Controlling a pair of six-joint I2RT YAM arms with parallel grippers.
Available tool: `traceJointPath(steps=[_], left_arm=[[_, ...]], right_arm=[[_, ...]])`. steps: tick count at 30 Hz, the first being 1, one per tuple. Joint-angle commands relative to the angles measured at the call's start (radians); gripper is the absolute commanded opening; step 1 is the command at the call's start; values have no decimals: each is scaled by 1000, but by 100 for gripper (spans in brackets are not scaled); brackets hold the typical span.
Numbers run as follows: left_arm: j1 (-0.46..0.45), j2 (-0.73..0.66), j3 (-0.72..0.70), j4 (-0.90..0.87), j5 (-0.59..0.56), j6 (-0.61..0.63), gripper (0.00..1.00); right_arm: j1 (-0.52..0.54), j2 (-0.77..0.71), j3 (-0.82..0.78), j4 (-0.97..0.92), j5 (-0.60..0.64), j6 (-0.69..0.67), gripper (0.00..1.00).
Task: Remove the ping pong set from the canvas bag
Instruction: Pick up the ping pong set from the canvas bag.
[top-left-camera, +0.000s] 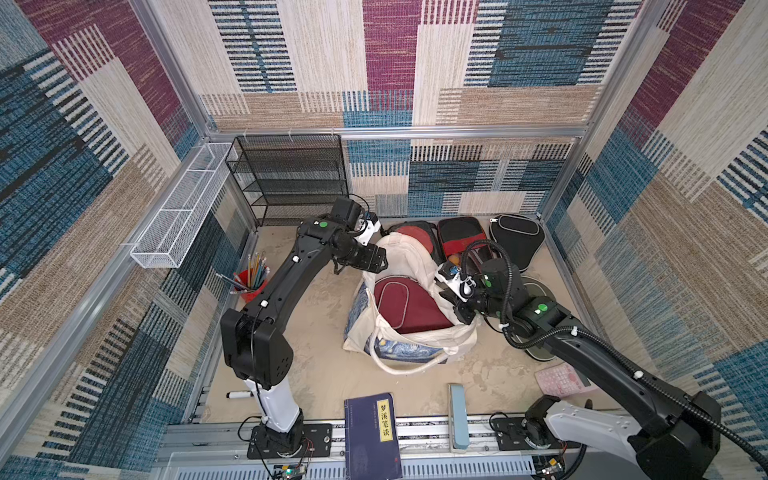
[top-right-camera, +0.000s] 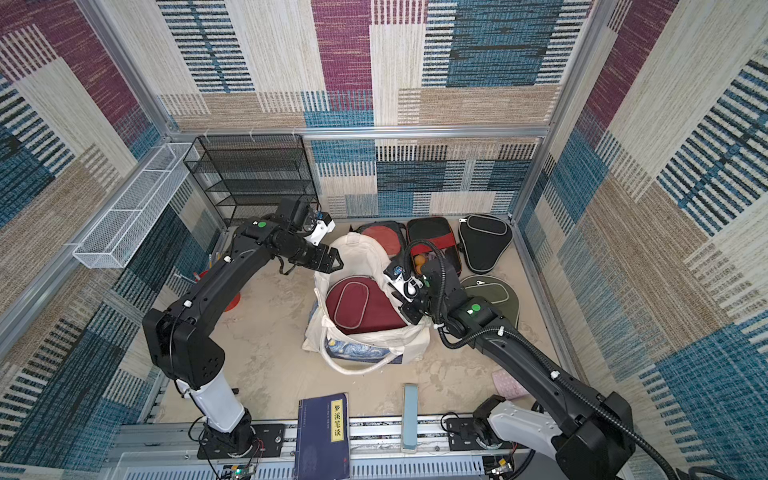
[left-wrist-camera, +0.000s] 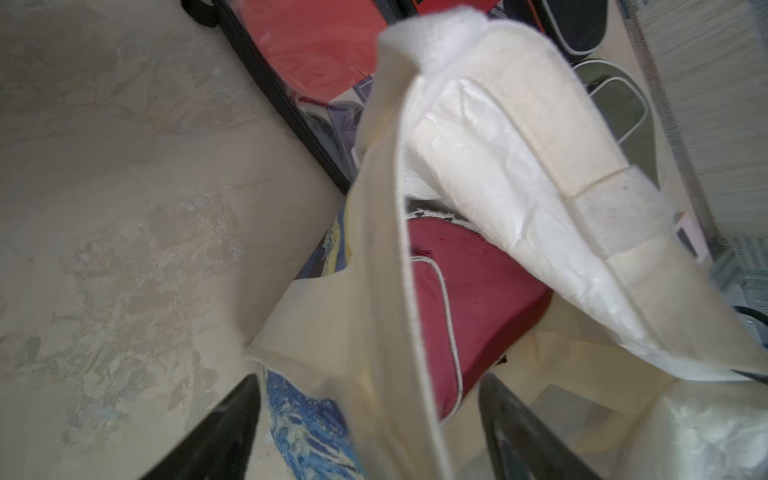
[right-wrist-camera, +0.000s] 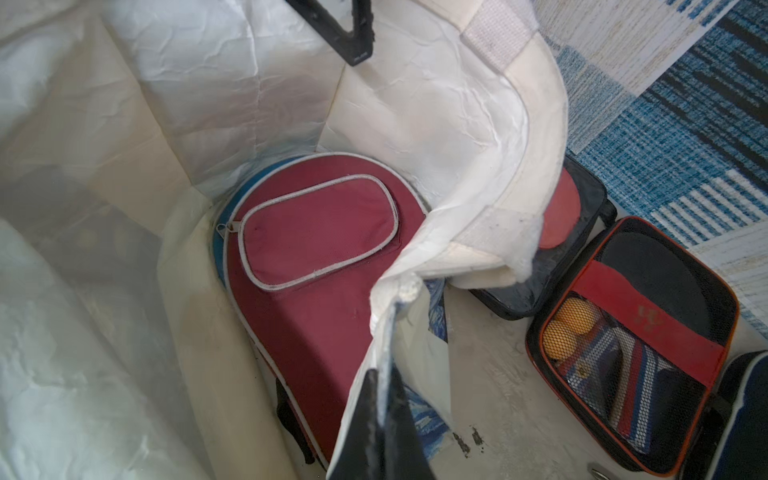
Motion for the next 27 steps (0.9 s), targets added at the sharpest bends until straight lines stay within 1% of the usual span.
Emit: traceJointPath(steps=[1, 2, 3, 6, 7, 8, 10, 11, 12, 13, 14, 15, 18, 21, 24, 27], left_arm=[[1, -9, 11, -4, -32, 41, 19], [1, -13, 19, -3, -33, 40, 5], [1, -18, 28, -3, -35, 43, 0], [0, -52, 38, 5, -38, 52, 0], [0, -72, 28, 18, -40, 57, 0], [-2, -99, 9, 38, -42, 63, 0], [-4, -166, -53, 97, -49, 68, 0], [-4, -201, -90, 133, -50, 72, 0], [-4, -242, -141, 182, -53, 68, 0], [-4, -278, -180, 220, -53, 66, 0], [-3, -311, -219, 253, -49, 61, 0], [-4, -344, -259, 284, -46, 53, 0], [-3, -410, -343, 338, -44, 37, 0], [-3, -452, -399, 377, -34, 23, 0], [-4, -498, -459, 441, -23, 6, 0], [-3, -545, -516, 516, -11, -9, 0]], right_arm=[[1, 3, 32, -31, 41, 6, 0], [1, 3, 45, -36, 52, 5, 0], [1, 4, 62, -42, 67, 5, 0], [1, 18, 123, -54, 158, 24, 1], [0, 27, 148, -61, 190, 33, 6], [1, 37, 176, -77, 205, 37, 15], [1, 57, 245, -121, 204, 40, 45], [1, 65, 281, -146, 181, 40, 59], [1, 74, 324, -173, 143, 42, 76], [5, 79, 358, -189, 114, 46, 87], [13, 85, 386, -201, 87, 50, 94], [35, 92, 411, -212, 62, 47, 100], [134, 138, 445, -232, -4, 31, 99], [214, 207, 433, -243, -66, 26, 99], [231, 251, 378, -212, -96, 37, 99], [230, 275, 322, -155, -76, 51, 99]])
